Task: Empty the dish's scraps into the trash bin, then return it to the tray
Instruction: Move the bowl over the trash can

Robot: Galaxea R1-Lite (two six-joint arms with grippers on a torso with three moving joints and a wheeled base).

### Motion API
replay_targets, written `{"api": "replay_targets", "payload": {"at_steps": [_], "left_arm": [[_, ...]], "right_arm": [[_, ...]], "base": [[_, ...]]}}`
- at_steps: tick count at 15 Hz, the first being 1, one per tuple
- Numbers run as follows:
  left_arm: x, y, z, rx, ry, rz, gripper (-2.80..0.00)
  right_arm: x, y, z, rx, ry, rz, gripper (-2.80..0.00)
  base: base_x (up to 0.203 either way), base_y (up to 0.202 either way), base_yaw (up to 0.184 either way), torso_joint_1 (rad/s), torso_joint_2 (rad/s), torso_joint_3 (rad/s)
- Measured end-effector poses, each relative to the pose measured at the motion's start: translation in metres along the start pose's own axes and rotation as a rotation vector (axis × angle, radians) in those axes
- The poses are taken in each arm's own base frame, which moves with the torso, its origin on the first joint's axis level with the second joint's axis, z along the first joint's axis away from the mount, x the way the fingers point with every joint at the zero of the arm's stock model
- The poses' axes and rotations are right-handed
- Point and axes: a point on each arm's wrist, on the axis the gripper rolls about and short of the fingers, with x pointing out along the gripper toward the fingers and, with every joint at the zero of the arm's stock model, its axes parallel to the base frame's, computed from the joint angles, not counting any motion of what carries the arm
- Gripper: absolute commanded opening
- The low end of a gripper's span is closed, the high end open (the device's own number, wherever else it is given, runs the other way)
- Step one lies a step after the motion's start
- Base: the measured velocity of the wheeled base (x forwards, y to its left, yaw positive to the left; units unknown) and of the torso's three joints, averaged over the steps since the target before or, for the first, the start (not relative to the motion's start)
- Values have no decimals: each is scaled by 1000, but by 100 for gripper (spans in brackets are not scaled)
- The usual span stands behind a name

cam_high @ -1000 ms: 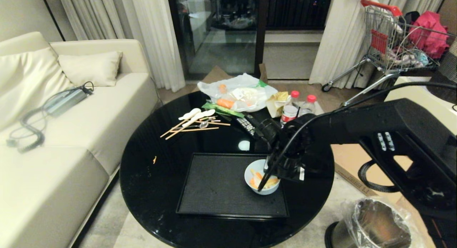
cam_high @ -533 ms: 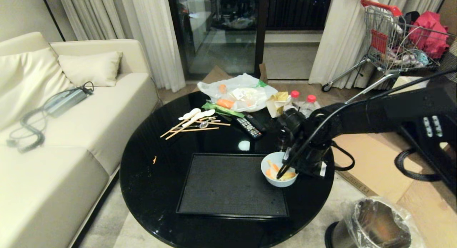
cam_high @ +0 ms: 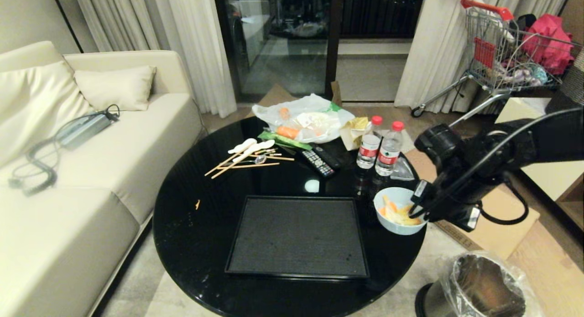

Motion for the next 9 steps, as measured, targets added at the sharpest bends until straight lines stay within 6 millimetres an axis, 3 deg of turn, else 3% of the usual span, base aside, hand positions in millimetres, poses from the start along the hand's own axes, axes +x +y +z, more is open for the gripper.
{"api": "replay_targets", "payload": {"at_steps": [3, 9], "left_arm": [[0, 0, 0, 0, 0, 0, -280], [0, 0, 0, 0, 0, 0, -280]], "right_arm": [[-19, -41, -7, 8, -9, 3, -280], [-42, -111, -52, 21, -46, 10, -280]], "base": [[0, 0, 0, 0, 0, 0], [0, 0, 0, 0, 0, 0]]}}
